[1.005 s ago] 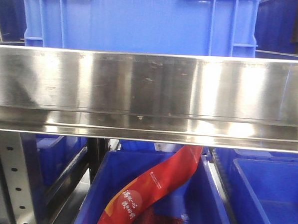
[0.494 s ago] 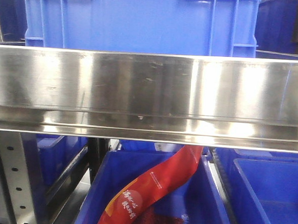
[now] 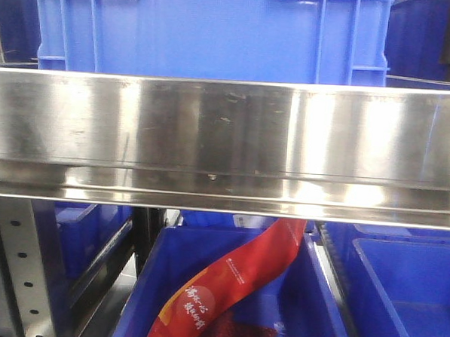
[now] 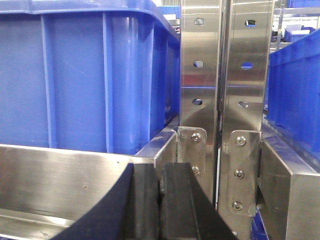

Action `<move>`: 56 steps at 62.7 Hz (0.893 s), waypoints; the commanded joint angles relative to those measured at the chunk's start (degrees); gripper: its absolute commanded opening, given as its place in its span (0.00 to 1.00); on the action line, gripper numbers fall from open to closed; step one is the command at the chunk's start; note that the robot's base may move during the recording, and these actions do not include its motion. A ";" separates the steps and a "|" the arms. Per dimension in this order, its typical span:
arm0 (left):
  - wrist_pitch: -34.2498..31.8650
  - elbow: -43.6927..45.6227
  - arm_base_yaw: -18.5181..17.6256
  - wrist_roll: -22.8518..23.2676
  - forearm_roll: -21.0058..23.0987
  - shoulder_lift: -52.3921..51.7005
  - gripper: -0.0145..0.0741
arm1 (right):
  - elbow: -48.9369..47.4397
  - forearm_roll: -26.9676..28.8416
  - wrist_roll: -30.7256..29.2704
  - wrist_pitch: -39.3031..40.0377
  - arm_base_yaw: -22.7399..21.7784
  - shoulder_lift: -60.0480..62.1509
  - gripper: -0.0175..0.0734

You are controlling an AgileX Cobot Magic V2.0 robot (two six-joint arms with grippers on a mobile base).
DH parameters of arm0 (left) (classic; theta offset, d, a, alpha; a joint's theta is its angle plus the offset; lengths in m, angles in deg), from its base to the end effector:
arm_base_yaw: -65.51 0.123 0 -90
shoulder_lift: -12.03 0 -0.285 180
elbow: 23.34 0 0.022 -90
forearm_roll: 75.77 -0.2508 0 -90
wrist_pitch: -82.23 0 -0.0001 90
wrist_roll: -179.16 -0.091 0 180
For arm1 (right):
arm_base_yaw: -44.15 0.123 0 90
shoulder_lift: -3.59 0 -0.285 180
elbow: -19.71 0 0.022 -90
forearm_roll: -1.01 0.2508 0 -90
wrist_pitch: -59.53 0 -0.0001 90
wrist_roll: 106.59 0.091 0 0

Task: Grab PVC pipe and place in blue bin

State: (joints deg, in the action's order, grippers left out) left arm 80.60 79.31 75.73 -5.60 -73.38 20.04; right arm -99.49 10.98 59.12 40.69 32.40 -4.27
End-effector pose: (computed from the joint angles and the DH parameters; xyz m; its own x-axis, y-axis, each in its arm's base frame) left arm 0.0555 0.0101 0.2148 0.1000 0.0601 -0.9932 -0.1829 0.9823 0.0410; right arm 0.0344 -0.0019 0.2780 0.0345 -0.0933 -0.9950 0.1521 0.9845 -0.0870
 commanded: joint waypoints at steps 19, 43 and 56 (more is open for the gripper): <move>-0.90 0.14 3.52 0.31 -0.18 -0.23 0.04 | -0.03 -0.40 0.04 1.28 -0.24 0.07 0.01; -1.23 0.14 -1.81 0.31 -0.18 -0.23 0.04 | -0.03 -0.40 0.04 1.28 -0.24 0.07 0.01; -0.89 0.14 -1.92 0.31 -0.18 -0.23 0.04 | -0.03 -0.40 0.04 1.28 -0.24 0.07 0.01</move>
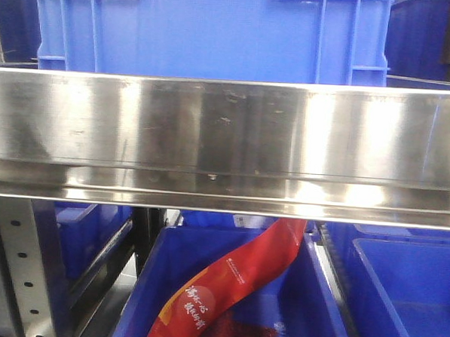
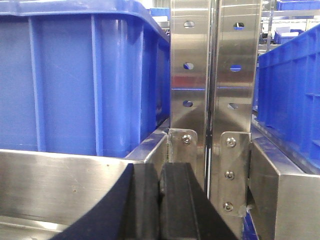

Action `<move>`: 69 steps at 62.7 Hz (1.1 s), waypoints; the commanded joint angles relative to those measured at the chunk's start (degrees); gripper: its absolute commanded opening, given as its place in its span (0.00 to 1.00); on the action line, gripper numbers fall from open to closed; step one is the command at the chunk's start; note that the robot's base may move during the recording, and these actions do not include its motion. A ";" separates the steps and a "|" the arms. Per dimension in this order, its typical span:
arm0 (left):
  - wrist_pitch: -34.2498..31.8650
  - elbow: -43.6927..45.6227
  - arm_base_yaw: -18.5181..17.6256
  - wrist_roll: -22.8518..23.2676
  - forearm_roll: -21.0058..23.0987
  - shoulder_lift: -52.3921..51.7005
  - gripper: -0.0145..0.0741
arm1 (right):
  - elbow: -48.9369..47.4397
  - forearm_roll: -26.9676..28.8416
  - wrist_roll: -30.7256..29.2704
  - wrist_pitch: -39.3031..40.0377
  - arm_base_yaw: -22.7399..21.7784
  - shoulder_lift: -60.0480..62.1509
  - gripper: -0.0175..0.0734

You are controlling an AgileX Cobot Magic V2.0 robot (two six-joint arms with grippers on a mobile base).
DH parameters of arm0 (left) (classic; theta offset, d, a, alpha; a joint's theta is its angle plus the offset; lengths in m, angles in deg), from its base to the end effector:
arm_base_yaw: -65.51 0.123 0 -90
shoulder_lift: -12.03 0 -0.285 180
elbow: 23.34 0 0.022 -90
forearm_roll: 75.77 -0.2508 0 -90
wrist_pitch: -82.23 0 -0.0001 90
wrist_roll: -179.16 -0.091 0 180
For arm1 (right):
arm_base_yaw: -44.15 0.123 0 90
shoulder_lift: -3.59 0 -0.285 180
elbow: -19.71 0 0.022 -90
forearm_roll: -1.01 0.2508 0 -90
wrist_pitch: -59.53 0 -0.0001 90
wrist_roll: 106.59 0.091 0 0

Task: Grab PVC pipe and place in blue bin

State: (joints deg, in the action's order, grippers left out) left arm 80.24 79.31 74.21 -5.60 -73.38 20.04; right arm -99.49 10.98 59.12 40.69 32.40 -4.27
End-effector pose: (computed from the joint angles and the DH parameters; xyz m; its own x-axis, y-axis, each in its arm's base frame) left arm 0.0557 0.0087 0.2153 0.1077 0.0583 -0.9925 -0.1573 0.9867 0.0409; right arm 0.0344 -0.0019 0.2780 0.0345 -0.0933 -0.9950 0.1521 0.9845 -0.0870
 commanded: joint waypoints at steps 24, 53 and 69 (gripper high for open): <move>-0.53 0.14 -0.40 0.31 -0.18 -0.23 0.04 | -0.03 -0.40 0.04 1.28 -0.24 0.07 0.01; -0.53 0.14 -0.40 0.31 -0.18 -0.23 0.04 | -0.03 -0.40 0.04 0.92 -0.24 0.07 0.01; -0.53 0.14 -0.40 0.31 -0.18 -0.23 0.04 | -0.03 -0.40 0.04 -0.39 -0.24 0.07 0.01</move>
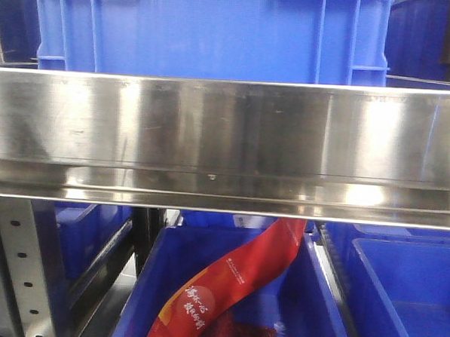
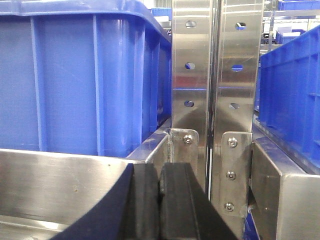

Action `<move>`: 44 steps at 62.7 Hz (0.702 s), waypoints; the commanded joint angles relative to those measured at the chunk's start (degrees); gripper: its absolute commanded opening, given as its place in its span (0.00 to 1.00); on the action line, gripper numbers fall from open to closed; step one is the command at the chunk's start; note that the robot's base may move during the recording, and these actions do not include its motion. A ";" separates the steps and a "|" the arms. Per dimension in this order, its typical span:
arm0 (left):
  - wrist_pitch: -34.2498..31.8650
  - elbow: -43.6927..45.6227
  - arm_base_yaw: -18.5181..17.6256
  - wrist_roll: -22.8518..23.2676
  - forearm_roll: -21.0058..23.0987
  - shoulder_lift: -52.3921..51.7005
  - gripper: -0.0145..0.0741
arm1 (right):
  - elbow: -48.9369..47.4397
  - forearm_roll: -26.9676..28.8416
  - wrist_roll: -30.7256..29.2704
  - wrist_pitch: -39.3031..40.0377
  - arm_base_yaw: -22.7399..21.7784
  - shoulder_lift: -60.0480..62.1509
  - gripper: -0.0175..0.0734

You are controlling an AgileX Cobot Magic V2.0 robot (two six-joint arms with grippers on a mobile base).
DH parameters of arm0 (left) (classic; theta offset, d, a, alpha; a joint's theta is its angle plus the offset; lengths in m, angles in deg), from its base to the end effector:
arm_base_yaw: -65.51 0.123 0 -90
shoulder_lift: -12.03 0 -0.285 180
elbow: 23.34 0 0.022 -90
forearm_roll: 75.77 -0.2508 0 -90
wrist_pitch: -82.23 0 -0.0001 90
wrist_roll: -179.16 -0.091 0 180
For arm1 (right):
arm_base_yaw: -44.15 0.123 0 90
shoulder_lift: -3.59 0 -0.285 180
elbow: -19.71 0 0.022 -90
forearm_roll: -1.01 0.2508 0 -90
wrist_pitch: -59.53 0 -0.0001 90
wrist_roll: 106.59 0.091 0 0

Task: Grab PVC pipe and place in blue bin

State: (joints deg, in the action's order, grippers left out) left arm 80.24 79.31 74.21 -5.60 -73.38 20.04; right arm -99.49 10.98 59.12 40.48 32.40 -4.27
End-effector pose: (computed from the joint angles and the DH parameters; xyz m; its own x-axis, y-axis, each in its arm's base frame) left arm 0.0557 0.0087 0.2153 0.1077 0.0583 -0.9925 -0.1573 0.9867 0.0409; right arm 0.0344 -0.0019 0.2777 0.0310 -0.0928 -0.9952 0.1512 0.9847 -0.0871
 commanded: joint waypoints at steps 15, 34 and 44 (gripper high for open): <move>-0.53 0.14 -0.40 0.31 -0.18 -0.23 0.04 | 0.08 -0.40 0.04 -3.44 -0.24 0.07 0.01; -0.53 0.14 -0.40 0.31 -0.18 -0.23 0.04 | 7.07 -0.40 5.19 11.01 -0.24 0.07 0.01; -0.53 0.14 -0.40 0.31 -0.18 -0.23 0.04 | 8.54 -0.40 6.85 12.62 -0.24 0.07 0.01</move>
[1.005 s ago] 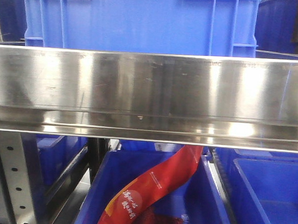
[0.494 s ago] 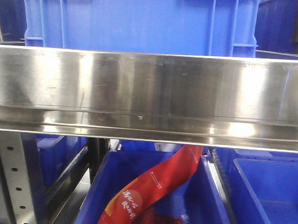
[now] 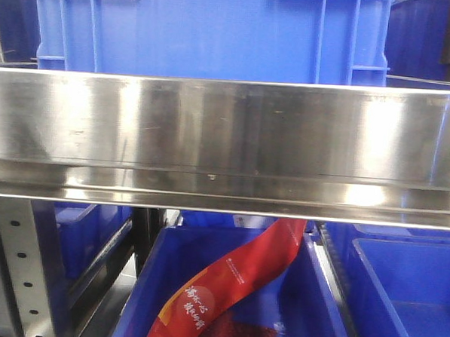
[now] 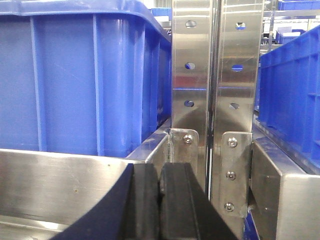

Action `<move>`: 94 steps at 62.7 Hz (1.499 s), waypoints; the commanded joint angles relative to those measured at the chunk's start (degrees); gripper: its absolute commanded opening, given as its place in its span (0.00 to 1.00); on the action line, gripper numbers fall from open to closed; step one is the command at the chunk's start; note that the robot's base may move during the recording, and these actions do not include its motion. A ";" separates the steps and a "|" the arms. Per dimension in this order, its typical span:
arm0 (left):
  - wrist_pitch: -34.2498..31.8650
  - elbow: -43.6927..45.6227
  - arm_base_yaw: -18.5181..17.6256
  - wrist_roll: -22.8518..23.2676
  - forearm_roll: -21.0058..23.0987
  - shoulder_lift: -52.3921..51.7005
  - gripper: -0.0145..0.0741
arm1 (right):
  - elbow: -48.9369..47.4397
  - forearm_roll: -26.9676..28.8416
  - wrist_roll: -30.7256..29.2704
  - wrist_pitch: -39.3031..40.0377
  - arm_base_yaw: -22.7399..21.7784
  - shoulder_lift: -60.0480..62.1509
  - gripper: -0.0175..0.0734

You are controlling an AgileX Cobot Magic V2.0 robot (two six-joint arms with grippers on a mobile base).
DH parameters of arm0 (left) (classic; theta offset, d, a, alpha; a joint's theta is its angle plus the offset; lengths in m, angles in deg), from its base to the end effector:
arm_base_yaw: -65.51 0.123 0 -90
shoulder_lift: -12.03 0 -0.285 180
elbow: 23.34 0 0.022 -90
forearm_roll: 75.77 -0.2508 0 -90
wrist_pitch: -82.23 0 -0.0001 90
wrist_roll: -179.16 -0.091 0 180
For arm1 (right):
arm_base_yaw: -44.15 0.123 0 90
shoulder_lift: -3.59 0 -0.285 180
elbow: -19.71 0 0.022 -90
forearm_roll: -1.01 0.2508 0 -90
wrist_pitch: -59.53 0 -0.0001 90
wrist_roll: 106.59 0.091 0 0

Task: Grab PVC pipe and place in blue bin

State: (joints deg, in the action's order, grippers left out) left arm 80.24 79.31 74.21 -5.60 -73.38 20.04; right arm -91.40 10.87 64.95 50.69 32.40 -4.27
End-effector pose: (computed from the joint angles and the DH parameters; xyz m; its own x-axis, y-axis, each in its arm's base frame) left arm 0.0557 0.0087 0.2153 0.1077 0.0583 -0.9925 -0.1573 0.9867 0.0409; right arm 0.0469 -0.0073 0.2480 0.0814 0.0060 -0.9967 0.1761 0.9842 0.0203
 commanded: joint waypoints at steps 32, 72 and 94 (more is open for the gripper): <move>-0.53 0.14 -0.40 0.31 -0.18 -0.23 0.04 | 6.08 -0.29 1.56 11.51 -0.24 0.07 0.01; -0.53 0.14 -0.40 0.31 -0.18 -0.23 0.04 | 8.32 -0.04 2.51 12.71 -4.85 0.07 0.01; -0.53 0.14 -0.40 0.31 -0.18 -0.23 0.04 | 8.32 -0.04 2.51 10.97 -4.85 0.07 0.01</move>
State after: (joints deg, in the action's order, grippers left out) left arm 80.24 79.31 74.21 -5.48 -73.38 20.04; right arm -83.19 10.77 67.29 61.19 27.91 -4.27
